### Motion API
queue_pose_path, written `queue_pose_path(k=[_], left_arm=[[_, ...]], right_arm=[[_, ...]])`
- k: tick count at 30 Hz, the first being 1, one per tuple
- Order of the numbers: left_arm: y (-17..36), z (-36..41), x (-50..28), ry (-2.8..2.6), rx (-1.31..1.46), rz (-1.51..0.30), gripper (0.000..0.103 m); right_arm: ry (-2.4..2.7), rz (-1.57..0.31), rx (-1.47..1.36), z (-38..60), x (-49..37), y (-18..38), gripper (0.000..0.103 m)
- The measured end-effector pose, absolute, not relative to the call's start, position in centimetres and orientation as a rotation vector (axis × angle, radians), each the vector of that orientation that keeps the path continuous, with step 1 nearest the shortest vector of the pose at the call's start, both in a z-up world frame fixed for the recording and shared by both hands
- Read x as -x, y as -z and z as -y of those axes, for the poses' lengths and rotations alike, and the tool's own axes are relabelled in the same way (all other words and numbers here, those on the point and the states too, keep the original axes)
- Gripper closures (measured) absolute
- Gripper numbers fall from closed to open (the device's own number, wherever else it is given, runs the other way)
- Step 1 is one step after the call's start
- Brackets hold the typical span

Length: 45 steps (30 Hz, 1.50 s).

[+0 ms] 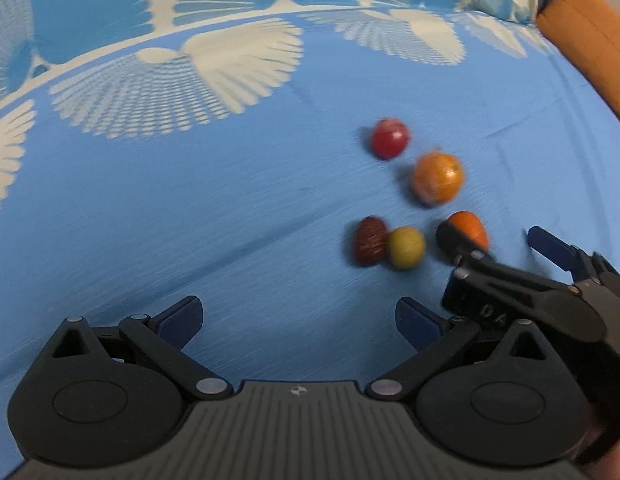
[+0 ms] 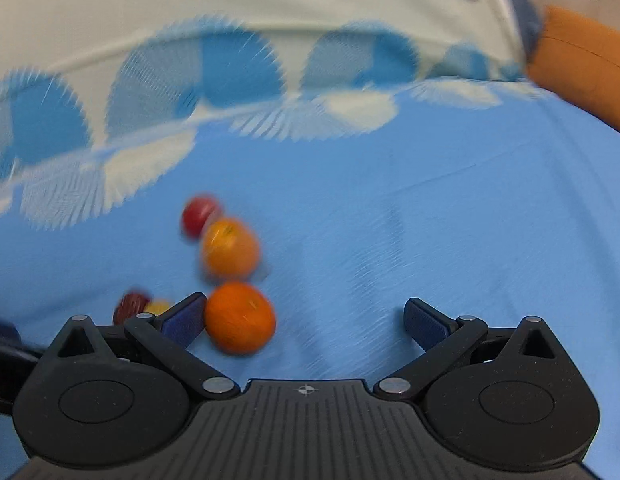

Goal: Organize fruits
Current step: 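Move both tools toward the remaining fruit cluster, then grasp a yellow fruit with the left tool while the right tool grasps an orange, then carry the yellow fruit and orange over to the plate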

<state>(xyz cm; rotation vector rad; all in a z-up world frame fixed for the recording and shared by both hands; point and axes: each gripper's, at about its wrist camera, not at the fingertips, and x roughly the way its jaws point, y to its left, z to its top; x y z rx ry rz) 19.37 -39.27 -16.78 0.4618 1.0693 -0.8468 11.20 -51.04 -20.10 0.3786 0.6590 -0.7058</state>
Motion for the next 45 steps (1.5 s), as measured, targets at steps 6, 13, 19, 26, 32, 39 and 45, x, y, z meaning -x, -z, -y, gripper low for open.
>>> queue_pose_path(k=[6,13,19,26,32,39,45], left_arm=[[15.4,36.4,-20.4,0.799,-0.432,-1.085,0.001],[14.8,39.3,-19.8,0.81,-0.281,-1.206,0.0],[16.4,42.4,-21.3,0.671,-0.16,-1.342,0.0],[16.1,44.2,-22.0,0.612,-0.098,-1.449,0.005],[16.1,46.3,-20.6,0.597,-0.178,-1.482,0.022],[16.0,47.4,-21.1,0.566,-0.22,-1.476,0.077],[15.1,43.5,-21.9,0.582,-0.181,-1.491,0.076]], right_arm=[[0.729,-0.679,-0.247,50.0,-12.1,20.2,0.008],[0.801,-0.678,-0.195,50.3,-11.8,20.3,0.007],[0.812,-0.678,-0.21,50.8,-11.2,20.4,0.006],[0.771,-0.679,-0.231,50.6,-11.2,20.0,0.024],[0.755,-0.67,-0.247,50.4,-11.3,19.9,0.031],[0.707,-0.65,-0.264,50.2,-11.2,19.5,0.067],[0.716,-0.624,-0.318,50.7,-10.8,19.1,0.067]])
